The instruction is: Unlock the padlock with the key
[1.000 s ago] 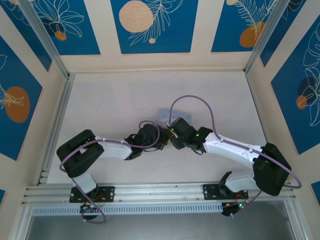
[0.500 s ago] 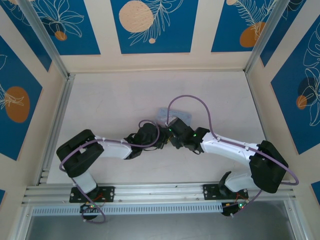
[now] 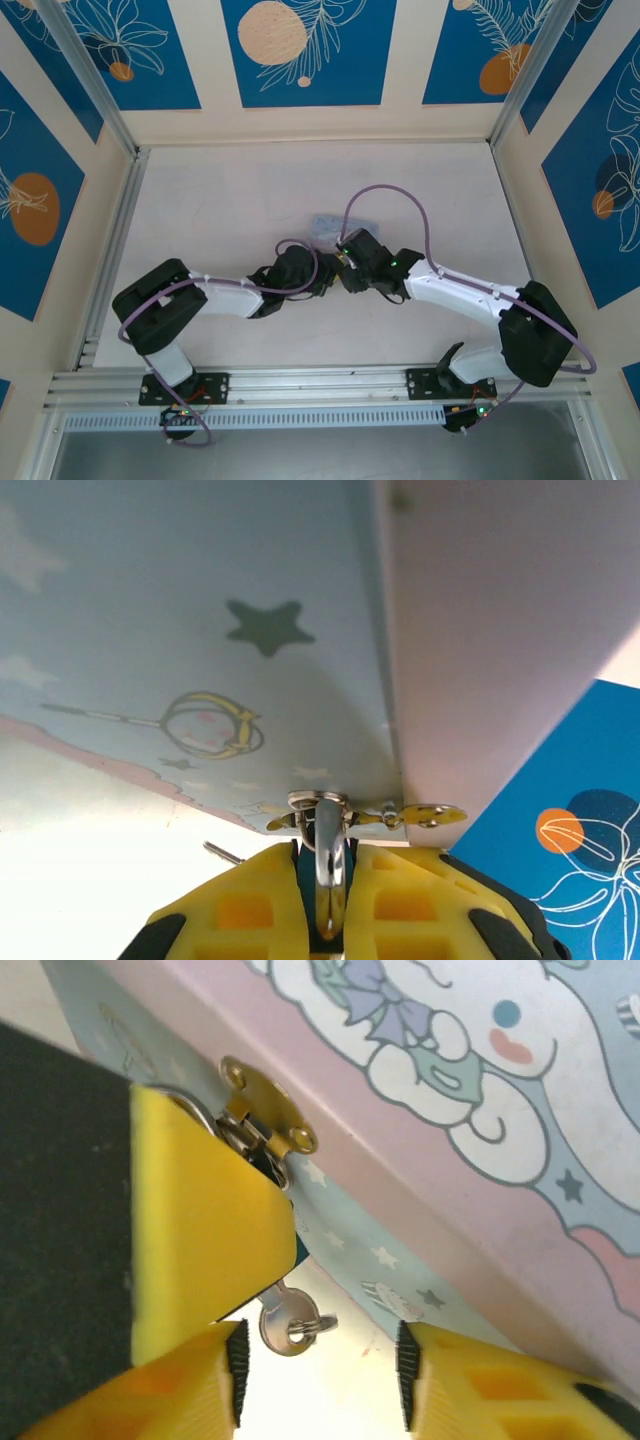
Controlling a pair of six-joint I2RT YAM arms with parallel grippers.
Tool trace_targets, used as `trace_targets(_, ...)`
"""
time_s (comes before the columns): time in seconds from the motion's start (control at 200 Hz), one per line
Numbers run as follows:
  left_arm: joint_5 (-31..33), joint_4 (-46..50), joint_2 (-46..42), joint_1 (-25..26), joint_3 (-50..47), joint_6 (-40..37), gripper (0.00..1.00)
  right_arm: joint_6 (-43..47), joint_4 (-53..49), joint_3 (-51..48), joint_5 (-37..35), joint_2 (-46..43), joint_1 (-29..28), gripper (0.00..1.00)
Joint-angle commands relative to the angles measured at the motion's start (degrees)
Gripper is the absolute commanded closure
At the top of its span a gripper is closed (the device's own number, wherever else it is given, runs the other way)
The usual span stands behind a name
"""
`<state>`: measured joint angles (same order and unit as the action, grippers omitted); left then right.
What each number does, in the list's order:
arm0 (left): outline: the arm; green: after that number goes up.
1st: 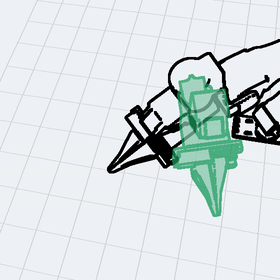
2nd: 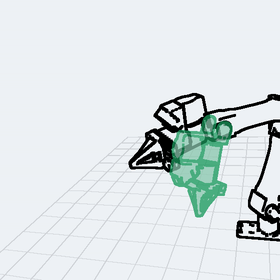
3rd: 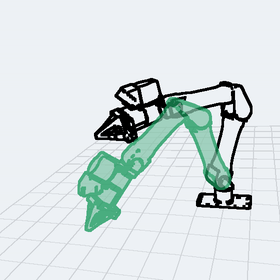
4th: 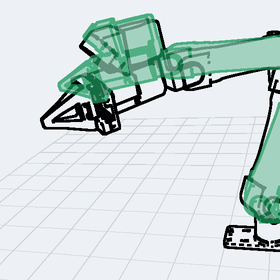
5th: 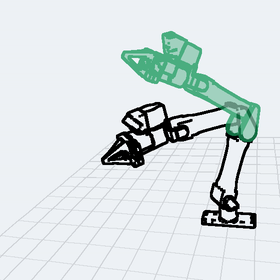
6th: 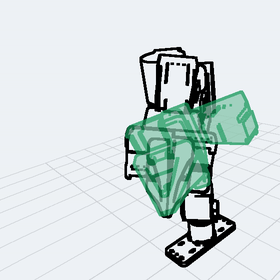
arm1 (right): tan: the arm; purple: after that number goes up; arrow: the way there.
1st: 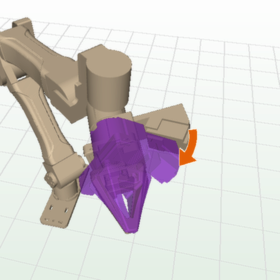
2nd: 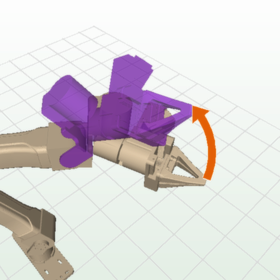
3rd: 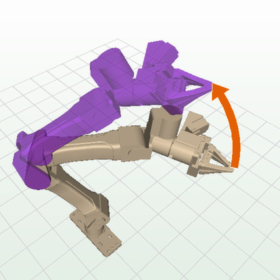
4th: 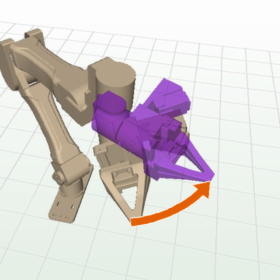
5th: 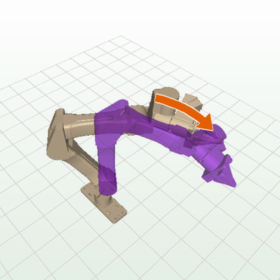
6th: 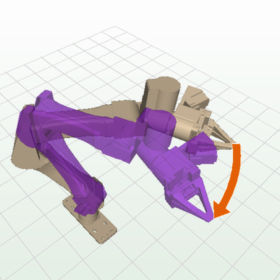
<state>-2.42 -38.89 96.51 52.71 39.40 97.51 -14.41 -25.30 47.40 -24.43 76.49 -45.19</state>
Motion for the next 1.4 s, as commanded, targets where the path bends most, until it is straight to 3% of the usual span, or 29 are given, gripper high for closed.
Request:
trace_targets(0.0,-1.6,-2.0,-1.7,0.5,-0.2,-2.0,1.00,-5.1,0.8,-1.2,7.7,-5.2,1.6,0.46)
trace_targets(0.165,-1.0,-2.0,-0.2,0.5,-1.9,-3.8,1.00,-14.6,3.9,-7.7,14.6,-9.9,4.0,0.35)
trace_targets(0.375,-1.7,-3.6,3.4,0.5,-2.9,-6.6,1.00,-25.7,14.7,-15.4,23.2,-11.7,7.1,0.33)
trace_targets(0.55,-2.0,-4.7,5.1,0.7,-3.2,-7.7,0.99,-31.1,21.3,-18.4,25.2,-10.2,9.0,0.33)
trace_targets(0.75,-1.5,-5.3,4.7,0.6,-5.1,-7.7,0.71,-34.2,26.7,-18.4,27.8,-7.1,13.1,0.33)
trace_targets(0.86,-1.2,-4.8,3.2,0.6,-6.0,-8.3,0.43,-35.0,28.9,-17.1,29.0,-3.9,15.9,0.33)
trace_targets(0.955,-0.8,-2.9,0.8,0.4,-6.8,-9.5,0.29,-35.0,30.4,-15.1,30.5,-0.8,18.3,0.33)
trace_targets(1.145,-1.2,6.6,-7.1,-1.4,-5.9,-14.8,0.17,-32.8,31.6,-7.3,34.7,6.0,22.7,0.34)
trace_targets(1.395,-1.8,34.3,-15.9,-8.8,6.1,-31.7,0.10,-30.6,34.6,-9.9,38.6,4.1,23.1,0.36)
